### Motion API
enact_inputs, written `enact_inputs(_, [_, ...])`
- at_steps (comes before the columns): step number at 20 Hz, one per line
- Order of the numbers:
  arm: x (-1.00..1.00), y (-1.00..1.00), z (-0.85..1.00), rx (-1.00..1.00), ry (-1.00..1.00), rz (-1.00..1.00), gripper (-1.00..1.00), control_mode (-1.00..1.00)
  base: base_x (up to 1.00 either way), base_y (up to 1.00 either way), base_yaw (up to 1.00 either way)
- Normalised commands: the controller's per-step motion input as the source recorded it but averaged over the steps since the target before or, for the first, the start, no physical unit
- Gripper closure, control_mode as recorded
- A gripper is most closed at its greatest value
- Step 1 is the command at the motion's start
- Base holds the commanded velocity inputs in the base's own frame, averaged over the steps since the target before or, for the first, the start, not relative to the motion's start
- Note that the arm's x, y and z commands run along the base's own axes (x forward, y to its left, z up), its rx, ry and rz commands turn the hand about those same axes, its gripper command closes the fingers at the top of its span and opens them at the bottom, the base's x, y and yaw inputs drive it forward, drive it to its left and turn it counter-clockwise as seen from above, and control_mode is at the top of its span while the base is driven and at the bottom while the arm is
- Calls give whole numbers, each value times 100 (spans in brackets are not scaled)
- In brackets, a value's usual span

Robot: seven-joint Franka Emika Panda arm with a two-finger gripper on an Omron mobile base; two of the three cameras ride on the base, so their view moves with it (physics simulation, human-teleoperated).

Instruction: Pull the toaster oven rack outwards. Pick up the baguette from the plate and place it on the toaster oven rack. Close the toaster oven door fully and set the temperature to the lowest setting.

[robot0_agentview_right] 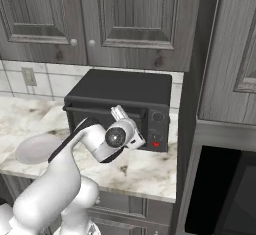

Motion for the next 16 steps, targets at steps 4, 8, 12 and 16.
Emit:
enact_inputs(4, [32,0,0,2,0,0,-100,-100,0,0,0])
enact_inputs(8, [0,0,-12,5,8,0,-100,-100,0,0,0])
enact_inputs(12, [-6,0,-9,4,10,0,-100,-100,0,0,0])
enact_inputs(16, [-45,0,14,5,1,0,-100,-100,0,0,0])
